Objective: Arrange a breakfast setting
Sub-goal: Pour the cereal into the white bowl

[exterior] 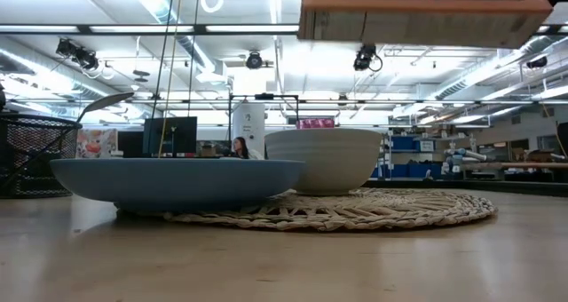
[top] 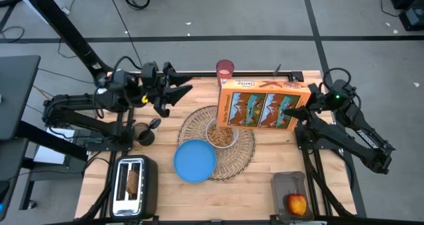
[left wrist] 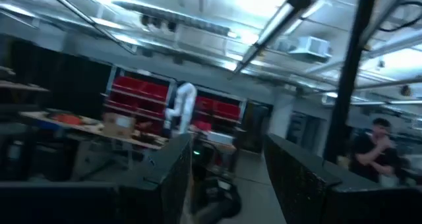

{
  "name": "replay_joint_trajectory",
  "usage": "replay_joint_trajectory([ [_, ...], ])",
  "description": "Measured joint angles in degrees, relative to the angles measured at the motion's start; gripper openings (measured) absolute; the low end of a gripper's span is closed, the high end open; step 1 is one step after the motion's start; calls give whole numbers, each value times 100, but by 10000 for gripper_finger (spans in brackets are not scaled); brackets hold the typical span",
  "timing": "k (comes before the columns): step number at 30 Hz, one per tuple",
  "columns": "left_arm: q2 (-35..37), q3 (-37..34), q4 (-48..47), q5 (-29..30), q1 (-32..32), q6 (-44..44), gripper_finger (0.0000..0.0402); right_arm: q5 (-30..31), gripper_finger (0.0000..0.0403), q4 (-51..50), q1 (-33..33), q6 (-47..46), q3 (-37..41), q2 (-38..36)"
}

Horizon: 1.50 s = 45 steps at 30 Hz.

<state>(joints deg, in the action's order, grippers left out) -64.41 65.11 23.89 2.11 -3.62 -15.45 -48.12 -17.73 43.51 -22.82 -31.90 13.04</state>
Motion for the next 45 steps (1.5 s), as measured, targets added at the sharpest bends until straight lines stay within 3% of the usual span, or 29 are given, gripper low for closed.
replay_joint_trajectory([
  [6, 57, 296, -12, 255, -77, 308, 197, -44, 244, 742, 0, -460, 0, 2],
  [13, 75, 432, -416, 348, -107, 466, 197, 33, 244, 2456, 0, -1277, -2, 1],
  [21, -194, 427, -718, 1014, 105, 491, 197, 874, 244, 4552, 0, -1956, -2, 7],
  [26, -689, 427, -159, 1187, 299, 475, 197, 1825, 244, 5962, 0, -2011, -4, 7],
  [31, -1279, 499, 495, 1320, 454, 468, 197, 2302, 244, 6860, 0, -2113, -4, 7],
  [36, -2102, 1222, 363, 1215, 503, 455, 209, 2640, 244, 7238, 0, -2112, -4, 0],
  [41, -2923, 2496, -500, 760, 452, 225, 256, 2579, 244, 7148, 0, -2249, -4, 55],
  [45, -3565, 3512, -706, 382, 437, 688, 299, 2572, 244, 7107, -2, -2267, -4, 146],
])
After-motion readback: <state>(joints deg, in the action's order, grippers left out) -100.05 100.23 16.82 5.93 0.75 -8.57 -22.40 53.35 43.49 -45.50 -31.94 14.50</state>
